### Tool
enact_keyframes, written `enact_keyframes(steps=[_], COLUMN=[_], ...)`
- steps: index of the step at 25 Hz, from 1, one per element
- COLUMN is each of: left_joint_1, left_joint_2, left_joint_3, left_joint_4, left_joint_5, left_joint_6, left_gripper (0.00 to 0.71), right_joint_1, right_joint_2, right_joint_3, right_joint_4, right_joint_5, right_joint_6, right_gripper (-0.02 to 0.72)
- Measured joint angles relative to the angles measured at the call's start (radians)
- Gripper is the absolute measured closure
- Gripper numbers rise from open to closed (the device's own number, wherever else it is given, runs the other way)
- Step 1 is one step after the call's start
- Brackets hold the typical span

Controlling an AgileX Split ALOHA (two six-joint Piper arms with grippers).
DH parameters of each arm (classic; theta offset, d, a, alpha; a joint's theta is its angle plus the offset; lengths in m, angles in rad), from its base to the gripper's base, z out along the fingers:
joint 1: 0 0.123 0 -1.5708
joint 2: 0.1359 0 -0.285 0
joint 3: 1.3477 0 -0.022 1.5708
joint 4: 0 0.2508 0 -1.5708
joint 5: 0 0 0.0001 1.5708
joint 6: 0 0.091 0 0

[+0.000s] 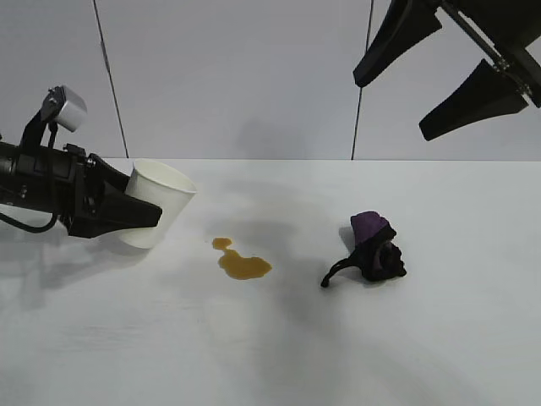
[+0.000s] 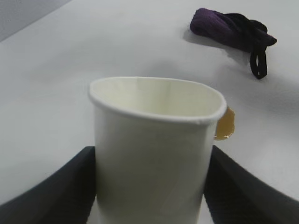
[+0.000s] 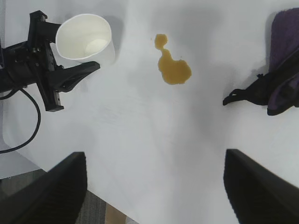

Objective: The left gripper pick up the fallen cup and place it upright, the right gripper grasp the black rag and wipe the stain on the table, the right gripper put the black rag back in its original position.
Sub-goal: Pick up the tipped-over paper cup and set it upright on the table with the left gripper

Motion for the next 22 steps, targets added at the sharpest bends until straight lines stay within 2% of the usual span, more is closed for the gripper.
enact_keyframes(steps=[9, 18, 22], left_joint_1=[0.003, 0.105, 0.113], left_joint_2=[0.036, 0.04, 0.04], left_joint_3=[0.002, 0.002, 0.002], left_joint_4=[-0.002, -0.002, -0.004], left_joint_5=[0.017, 0.08, 0.082], left_joint_6=[0.063, 0.021, 0.017], left_gripper=[0.254, 0.254, 0.254], right_joint_1=[0.0, 0.0, 0.0], right_joint_2=[0.0, 0.0, 0.0], right_joint_3=[0.0, 0.0, 0.0], right_joint_4=[0.003, 0.007, 0.01], right_joint_5=[0.0, 0.003, 0.001], right_joint_6=[0.0, 0.0, 0.0], right_gripper=[0.146, 0.146, 0.146])
